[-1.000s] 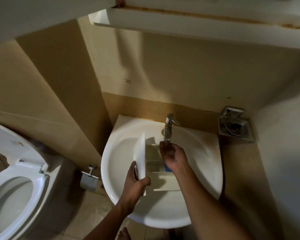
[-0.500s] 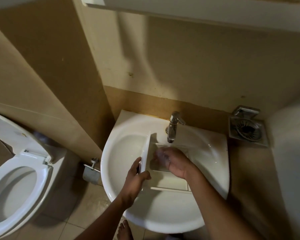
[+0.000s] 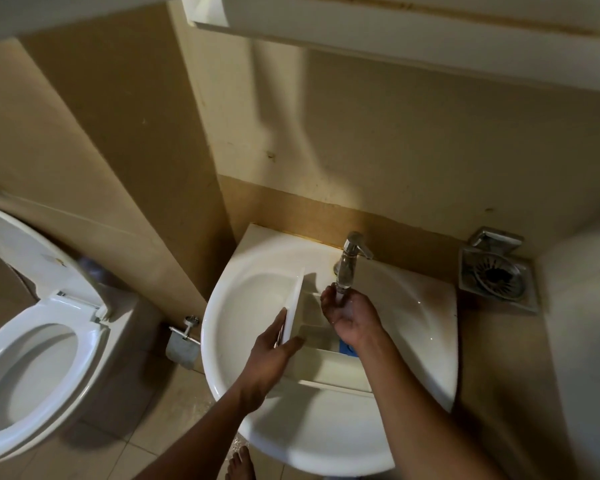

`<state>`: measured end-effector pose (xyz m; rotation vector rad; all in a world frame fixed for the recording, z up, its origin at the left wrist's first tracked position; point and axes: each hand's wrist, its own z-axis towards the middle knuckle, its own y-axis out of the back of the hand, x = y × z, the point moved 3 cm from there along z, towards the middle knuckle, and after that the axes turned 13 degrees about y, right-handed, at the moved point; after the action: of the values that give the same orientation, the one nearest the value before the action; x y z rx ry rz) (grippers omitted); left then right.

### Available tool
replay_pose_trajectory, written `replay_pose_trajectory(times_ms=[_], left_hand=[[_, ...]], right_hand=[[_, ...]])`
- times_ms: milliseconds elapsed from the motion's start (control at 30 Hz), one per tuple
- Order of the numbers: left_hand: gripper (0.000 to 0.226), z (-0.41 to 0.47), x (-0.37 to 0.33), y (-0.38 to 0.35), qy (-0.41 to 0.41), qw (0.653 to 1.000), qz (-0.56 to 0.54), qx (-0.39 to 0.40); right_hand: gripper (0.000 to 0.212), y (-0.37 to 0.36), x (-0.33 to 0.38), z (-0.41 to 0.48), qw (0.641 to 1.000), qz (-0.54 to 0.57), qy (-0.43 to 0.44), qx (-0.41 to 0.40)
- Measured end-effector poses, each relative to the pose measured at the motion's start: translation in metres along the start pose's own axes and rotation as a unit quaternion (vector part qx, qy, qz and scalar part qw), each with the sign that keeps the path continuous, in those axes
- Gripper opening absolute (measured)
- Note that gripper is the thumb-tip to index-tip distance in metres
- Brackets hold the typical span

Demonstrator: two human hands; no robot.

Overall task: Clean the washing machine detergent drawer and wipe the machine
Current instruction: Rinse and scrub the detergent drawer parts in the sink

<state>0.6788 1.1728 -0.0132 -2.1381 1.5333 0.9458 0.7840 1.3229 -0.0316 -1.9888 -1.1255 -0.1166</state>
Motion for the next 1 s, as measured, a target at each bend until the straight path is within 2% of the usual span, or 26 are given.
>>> replay_pose_trajectory(times_ms=[33, 100, 133, 167, 200, 233, 267, 300, 367, 400, 433, 467, 500, 567, 667, 733, 900, 967, 1000], left_hand=[[0.063, 0.001, -0.001, 0.0, 0.004, 1.0, -0.01, -0.002], [0.05, -0.003, -0.006, -0.003, 0.012, 0.999, -0.033, -0.006], [0.039, -0.005, -0.009, -0.004, 0.016, 0.999, -0.041, -0.009], [0.023, -0.006, -0.011, -0.005, 0.021, 0.999, -0.046, -0.013], [0.009, -0.008, -0.013, -0.005, 0.025, 0.999, -0.043, -0.015], [0.006, -0.009, -0.015, -0.005, 0.027, 0.999, -0.041, -0.013], [0.012, -0.009, -0.017, -0.006, 0.028, 0.999, -0.036, -0.011], [0.016, -0.009, -0.017, -0.006, 0.026, 0.999, -0.035, -0.012], [0.015, -0.009, -0.018, -0.005, 0.019, 0.999, -0.036, -0.016], [0.012, -0.008, -0.018, -0.005, 0.016, 0.999, -0.038, -0.015], [0.01, -0.006, -0.016, -0.004, 0.014, 0.999, -0.04, -0.017], [0.009, -0.004, -0.015, -0.004, 0.012, 0.999, -0.039, -0.018], [0.008, -0.004, -0.014, -0.003, 0.012, 0.999, -0.04, -0.017], [0.008, -0.003, -0.013, -0.003, 0.017, 0.999, -0.04, -0.017], [0.022, -0.003, -0.013, -0.004, 0.015, 0.999, -0.041, -0.021], [0.027, -0.003, -0.013, -0.005, 0.018, 0.999, -0.043, -0.024], [0.028, -0.007, -0.016, -0.003, 0.023, 0.999, -0.036, -0.012], [0.035, -0.007, -0.015, -0.002, 0.028, 0.999, -0.03, -0.01], [0.039, -0.006, -0.014, -0.003, 0.032, 0.999, -0.028, -0.01]], right_hand=[[0.01, -0.001, -0.004, 0.001, 1.0, -0.021, -0.011, 0.013], [0.007, 0.002, -0.006, -0.003, 0.981, -0.183, 0.001, 0.068], [0.009, 0.005, -0.005, -0.009, 0.938, -0.326, 0.017, 0.115], [0.015, 0.007, -0.005, -0.016, 0.857, -0.484, 0.034, 0.172], [0.022, 0.01, -0.004, -0.02, 0.747, -0.628, 0.057, 0.212], [0.027, 0.012, 0.001, -0.021, 0.649, -0.725, 0.094, 0.21], [0.029, 0.015, 0.008, -0.021, 0.619, -0.756, 0.128, 0.171], [0.029, 0.018, 0.015, -0.02, 0.668, -0.718, 0.153, 0.126], [0.023, 0.026, 0.025, -0.013, 0.873, -0.469, 0.133, 0.013], [0.018, 0.028, 0.024, -0.009, 0.946, -0.311, 0.089, -0.019], [0.014, 0.027, 0.023, -0.005, 0.982, -0.179, 0.052, -0.034], [0.013, 0.027, 0.02, -0.002, 0.995, -0.089, 0.03, -0.038], [0.016, 0.027, 0.018, 0.001, 0.998, -0.048, 0.02, -0.034], [0.02, 0.025, 0.015, 0.003, 0.999, -0.041, 0.014, -0.012], [0.02, 0.021, 0.011, 0.006, 0.999, -0.038, -0.012, 0.032], [0.013, 0.014, 0.004, 0.008, 0.998, -0.042, -0.028, 0.039], [0.022, 0.005, -0.009, 0.006, 0.998, -0.004, -0.037, 0.046], [0.019, 0.004, -0.006, -0.006, 0.988, -0.114, -0.03, 0.102], [0.018, 0.004, -0.003, -0.014, 0.959, -0.24, -0.017, 0.152]])
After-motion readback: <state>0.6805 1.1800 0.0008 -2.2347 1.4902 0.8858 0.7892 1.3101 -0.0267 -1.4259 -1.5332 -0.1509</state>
